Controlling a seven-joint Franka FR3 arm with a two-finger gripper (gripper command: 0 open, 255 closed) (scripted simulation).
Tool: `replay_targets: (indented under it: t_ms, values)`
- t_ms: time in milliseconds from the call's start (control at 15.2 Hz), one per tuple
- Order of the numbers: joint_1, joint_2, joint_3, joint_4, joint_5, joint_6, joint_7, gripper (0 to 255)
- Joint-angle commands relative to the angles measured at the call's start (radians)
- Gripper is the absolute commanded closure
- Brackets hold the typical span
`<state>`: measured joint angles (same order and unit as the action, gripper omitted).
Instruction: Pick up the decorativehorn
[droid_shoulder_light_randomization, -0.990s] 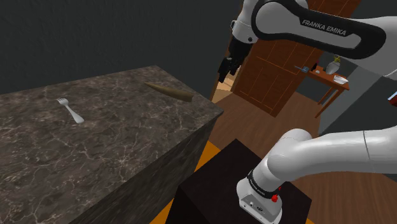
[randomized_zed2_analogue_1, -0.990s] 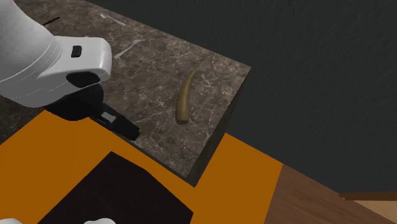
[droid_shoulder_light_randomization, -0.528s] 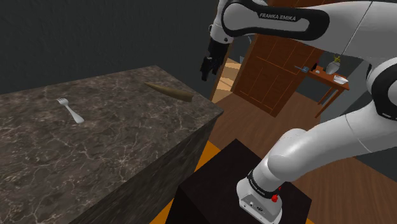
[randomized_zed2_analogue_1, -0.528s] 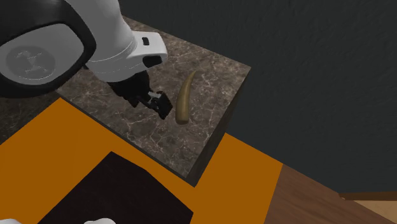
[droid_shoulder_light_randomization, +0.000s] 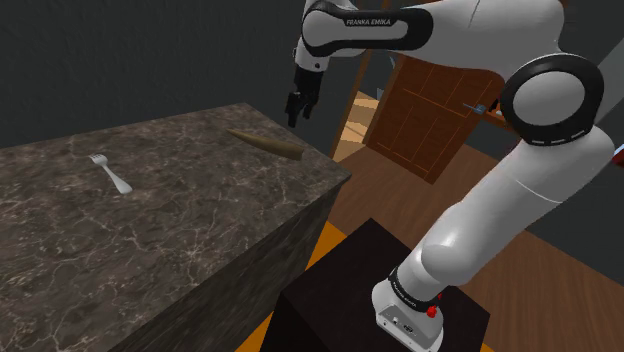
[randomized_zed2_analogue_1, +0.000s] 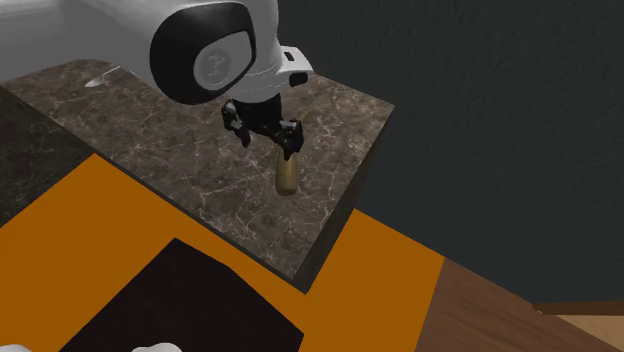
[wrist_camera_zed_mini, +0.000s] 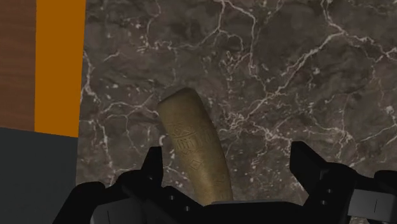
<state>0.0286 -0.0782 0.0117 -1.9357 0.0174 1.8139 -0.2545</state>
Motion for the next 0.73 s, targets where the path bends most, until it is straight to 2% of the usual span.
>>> replay_targets:
  t_ms: [0,330,660]
  values:
    - [0.002,0.086,-0.001,0.065,0.015,0.002,-0.028,0]
    - [0.006,0.308,0.009,0.27,0.047,-0.031,-0.082,0]
    - [0.01,0.545,0.028,0.528,0.07,-0.101,-0.124,0]
